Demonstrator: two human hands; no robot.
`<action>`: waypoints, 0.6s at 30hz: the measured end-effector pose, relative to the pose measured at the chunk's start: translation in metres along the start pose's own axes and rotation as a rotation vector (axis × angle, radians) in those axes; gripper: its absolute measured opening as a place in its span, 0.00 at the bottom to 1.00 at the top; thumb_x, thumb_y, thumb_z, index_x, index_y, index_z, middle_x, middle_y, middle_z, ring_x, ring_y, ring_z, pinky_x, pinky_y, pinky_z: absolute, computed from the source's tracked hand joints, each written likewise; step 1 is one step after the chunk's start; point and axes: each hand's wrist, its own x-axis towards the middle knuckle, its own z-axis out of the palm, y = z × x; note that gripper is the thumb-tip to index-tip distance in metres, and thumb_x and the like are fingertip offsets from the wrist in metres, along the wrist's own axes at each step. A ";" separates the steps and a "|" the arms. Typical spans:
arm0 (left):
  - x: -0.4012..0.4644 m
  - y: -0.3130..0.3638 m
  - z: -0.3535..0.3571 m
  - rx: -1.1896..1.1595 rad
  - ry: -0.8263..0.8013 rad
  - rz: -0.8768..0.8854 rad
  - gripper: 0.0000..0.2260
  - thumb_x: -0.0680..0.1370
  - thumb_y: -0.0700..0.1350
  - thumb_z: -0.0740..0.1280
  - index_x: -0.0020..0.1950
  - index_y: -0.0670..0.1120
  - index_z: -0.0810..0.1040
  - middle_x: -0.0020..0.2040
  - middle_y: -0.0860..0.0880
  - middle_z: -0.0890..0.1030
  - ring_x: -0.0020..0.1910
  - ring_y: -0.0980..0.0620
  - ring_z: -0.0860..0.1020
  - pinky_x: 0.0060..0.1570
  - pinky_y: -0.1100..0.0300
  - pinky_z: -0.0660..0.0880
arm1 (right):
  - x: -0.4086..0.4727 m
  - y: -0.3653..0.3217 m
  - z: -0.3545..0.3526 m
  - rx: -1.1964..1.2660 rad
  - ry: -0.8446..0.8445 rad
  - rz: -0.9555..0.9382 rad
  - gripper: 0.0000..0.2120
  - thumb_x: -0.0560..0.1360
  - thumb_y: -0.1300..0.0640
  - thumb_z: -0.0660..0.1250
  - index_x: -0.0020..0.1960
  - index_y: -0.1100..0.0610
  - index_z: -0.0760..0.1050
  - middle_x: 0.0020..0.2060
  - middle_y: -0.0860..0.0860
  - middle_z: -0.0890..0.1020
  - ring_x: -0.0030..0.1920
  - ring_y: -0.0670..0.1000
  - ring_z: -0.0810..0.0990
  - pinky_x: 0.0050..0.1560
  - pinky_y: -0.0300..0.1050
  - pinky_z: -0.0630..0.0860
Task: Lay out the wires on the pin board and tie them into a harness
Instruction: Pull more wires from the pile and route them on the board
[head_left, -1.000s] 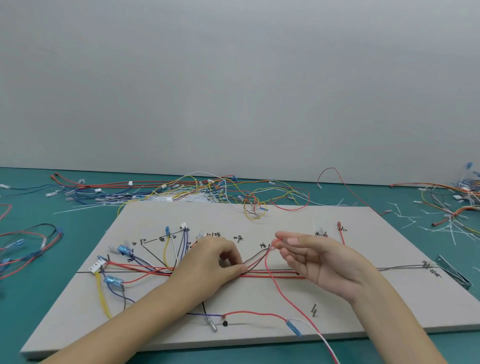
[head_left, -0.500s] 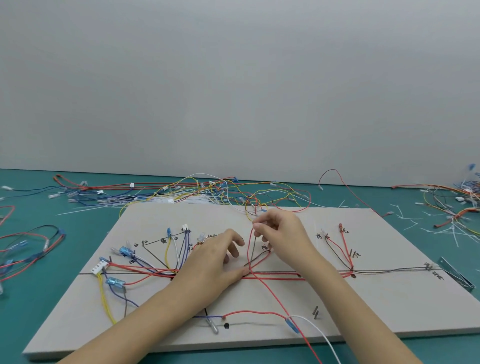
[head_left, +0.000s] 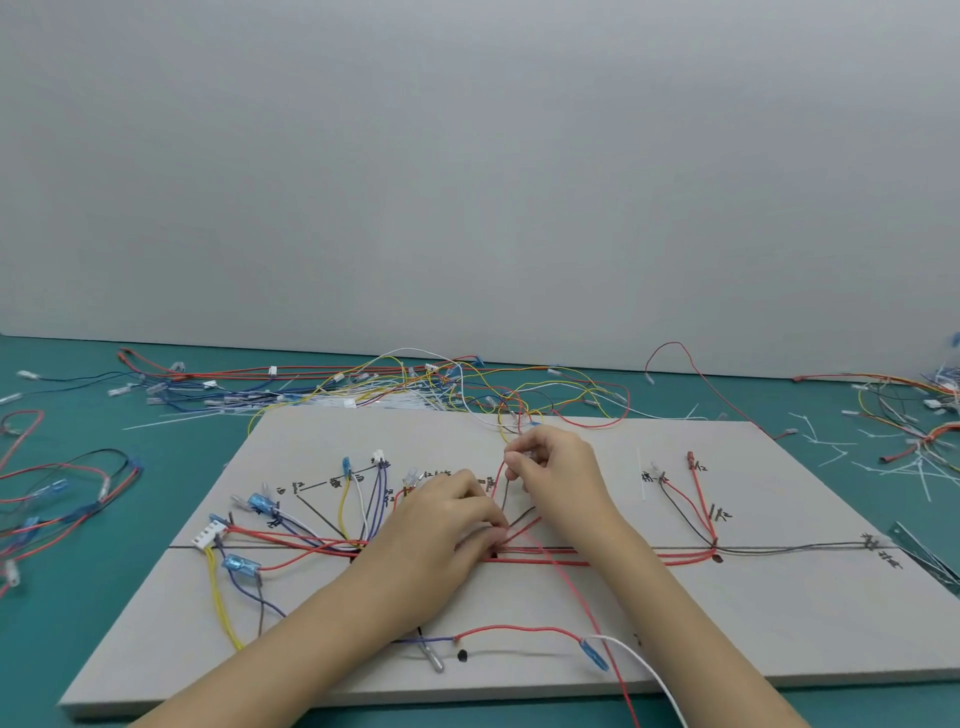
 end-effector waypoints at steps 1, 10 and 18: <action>0.001 0.001 -0.002 0.038 0.028 0.018 0.07 0.79 0.46 0.67 0.51 0.47 0.83 0.46 0.51 0.77 0.47 0.50 0.73 0.50 0.55 0.70 | 0.001 0.000 0.001 -0.033 -0.013 -0.010 0.08 0.74 0.64 0.67 0.39 0.53 0.77 0.32 0.50 0.82 0.35 0.45 0.79 0.41 0.42 0.74; 0.004 -0.001 -0.024 -0.496 0.243 -0.342 0.08 0.81 0.39 0.63 0.43 0.47 0.75 0.40 0.53 0.84 0.41 0.56 0.79 0.42 0.66 0.72 | 0.003 -0.003 0.000 -0.016 -0.044 -0.018 0.09 0.75 0.64 0.67 0.39 0.53 0.77 0.32 0.50 0.82 0.37 0.50 0.80 0.45 0.47 0.77; 0.009 -0.024 -0.044 -0.670 0.384 -0.381 0.09 0.81 0.43 0.63 0.41 0.44 0.75 0.38 0.45 0.85 0.42 0.47 0.81 0.45 0.59 0.75 | 0.015 -0.017 0.014 0.012 -0.101 -0.073 0.12 0.74 0.64 0.67 0.36 0.50 0.75 0.27 0.46 0.80 0.28 0.41 0.76 0.35 0.38 0.74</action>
